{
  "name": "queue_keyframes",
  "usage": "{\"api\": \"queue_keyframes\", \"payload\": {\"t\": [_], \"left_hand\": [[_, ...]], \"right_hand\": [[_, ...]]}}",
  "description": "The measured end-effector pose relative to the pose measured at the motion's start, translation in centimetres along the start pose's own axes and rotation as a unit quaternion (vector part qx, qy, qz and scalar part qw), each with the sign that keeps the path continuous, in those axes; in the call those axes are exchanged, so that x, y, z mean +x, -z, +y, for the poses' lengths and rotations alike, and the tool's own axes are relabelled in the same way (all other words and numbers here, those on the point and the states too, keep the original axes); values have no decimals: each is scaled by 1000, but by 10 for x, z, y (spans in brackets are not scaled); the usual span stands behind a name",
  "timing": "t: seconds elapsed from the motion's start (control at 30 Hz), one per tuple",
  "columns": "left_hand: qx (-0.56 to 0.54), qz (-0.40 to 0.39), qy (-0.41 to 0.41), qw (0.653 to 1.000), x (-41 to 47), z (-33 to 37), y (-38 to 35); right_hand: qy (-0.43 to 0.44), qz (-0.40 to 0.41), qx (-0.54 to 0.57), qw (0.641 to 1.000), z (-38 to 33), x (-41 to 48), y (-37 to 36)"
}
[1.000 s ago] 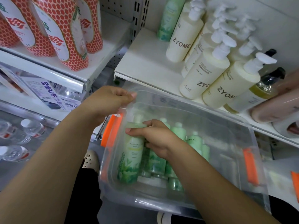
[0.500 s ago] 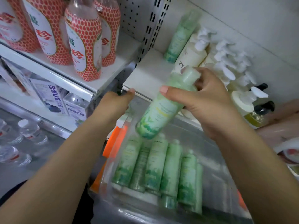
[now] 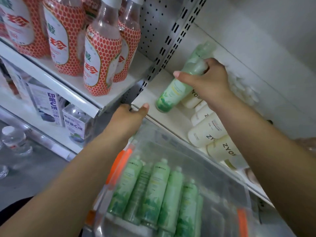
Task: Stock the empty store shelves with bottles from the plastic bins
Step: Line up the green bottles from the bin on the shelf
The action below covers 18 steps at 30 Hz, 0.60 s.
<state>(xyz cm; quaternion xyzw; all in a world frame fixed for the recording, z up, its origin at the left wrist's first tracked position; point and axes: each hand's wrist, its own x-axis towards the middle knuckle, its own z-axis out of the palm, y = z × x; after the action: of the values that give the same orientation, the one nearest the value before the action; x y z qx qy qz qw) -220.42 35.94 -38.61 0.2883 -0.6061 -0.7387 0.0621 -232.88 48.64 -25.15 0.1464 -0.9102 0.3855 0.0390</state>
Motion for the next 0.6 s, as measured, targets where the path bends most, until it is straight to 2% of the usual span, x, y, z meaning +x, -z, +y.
{"api": "queue_keyframes", "payload": {"t": [0.1, 0.3, 0.37, 0.5, 0.6], "left_hand": [[-20, 0, 7, 1000, 1, 1, 0], [-38, -5, 14, 999, 2, 3, 1], [-70, -8, 21, 997, 4, 4, 2], [-104, -7, 27, 994, 11, -1, 1], [-118, -13, 29, 993, 15, -2, -1]], "right_hand": [[8, -48, -26, 998, 0, 9, -3], [118, -137, -165, 970, -22, 15, 23], [167, -164, -225, 946, -29, 18, 29], [233, -240, -362, 870, -29, 27, 25], [249, -253, -358, 864, -25, 39, 23]]}}
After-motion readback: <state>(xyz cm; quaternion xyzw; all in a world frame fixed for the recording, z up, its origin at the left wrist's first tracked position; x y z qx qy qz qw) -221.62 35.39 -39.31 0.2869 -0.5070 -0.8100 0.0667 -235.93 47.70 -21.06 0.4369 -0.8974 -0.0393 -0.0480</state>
